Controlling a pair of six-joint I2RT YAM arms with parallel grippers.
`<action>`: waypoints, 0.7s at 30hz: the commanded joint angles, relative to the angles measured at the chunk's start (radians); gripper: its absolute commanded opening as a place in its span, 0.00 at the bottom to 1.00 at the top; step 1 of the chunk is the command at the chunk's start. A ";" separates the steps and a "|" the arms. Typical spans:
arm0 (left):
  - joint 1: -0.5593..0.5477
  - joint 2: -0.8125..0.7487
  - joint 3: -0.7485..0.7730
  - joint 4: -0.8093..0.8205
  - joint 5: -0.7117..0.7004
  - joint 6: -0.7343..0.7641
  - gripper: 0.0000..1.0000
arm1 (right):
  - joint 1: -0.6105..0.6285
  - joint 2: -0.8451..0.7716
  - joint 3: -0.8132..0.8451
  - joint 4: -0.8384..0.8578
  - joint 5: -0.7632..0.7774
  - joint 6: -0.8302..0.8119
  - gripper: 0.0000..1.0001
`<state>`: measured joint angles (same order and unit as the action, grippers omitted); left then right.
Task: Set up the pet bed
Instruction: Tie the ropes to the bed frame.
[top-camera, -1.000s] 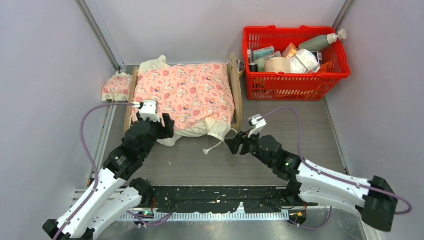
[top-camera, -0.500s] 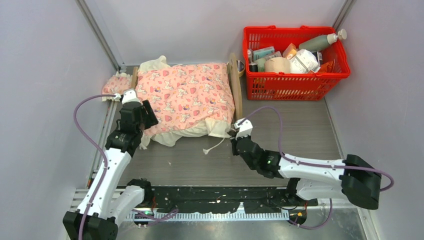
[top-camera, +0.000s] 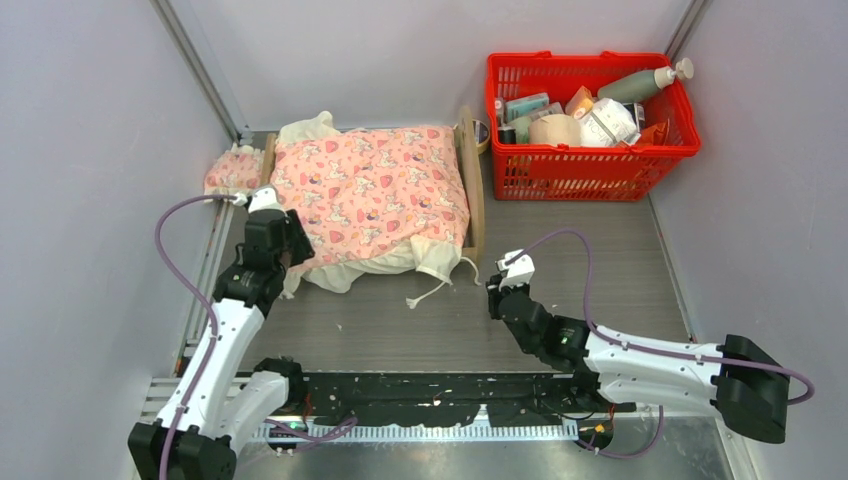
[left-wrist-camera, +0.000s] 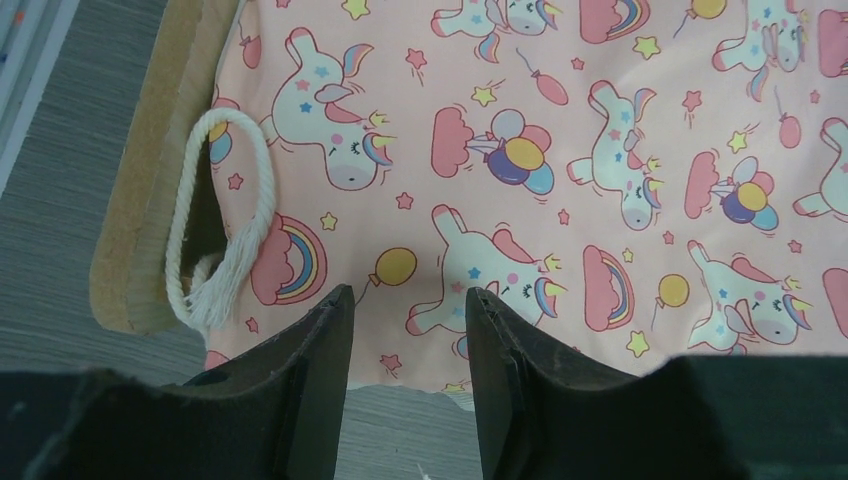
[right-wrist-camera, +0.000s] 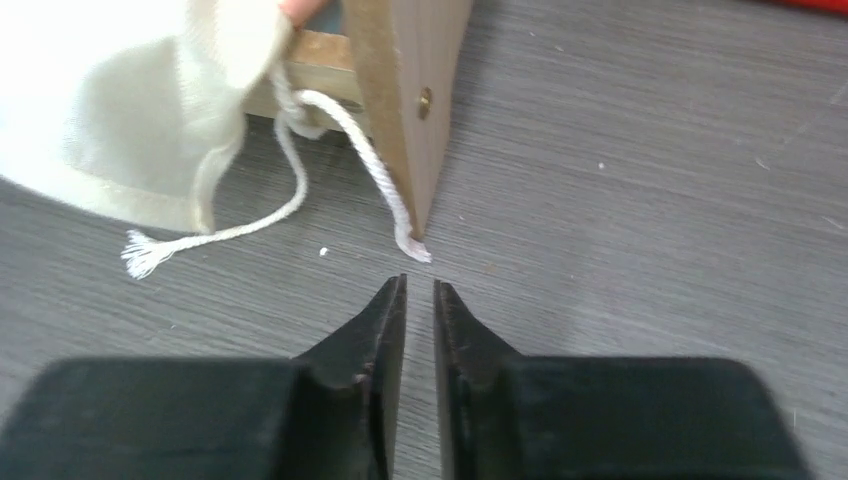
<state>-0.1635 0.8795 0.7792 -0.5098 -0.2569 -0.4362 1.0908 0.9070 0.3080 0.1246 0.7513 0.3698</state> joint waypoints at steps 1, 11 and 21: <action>0.005 -0.061 0.053 0.016 0.018 0.040 0.48 | 0.002 -0.072 0.013 0.151 -0.152 -0.108 0.36; -0.145 -0.082 0.066 0.085 0.315 0.075 0.45 | 0.022 0.224 0.128 0.422 -0.228 -0.337 0.69; -0.175 0.022 -0.073 0.149 0.196 0.024 0.44 | 0.025 0.307 0.201 0.305 0.003 -0.292 0.07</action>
<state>-0.3386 0.8650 0.7170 -0.3874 0.0376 -0.4160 1.1110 1.2686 0.4965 0.4553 0.6315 0.0597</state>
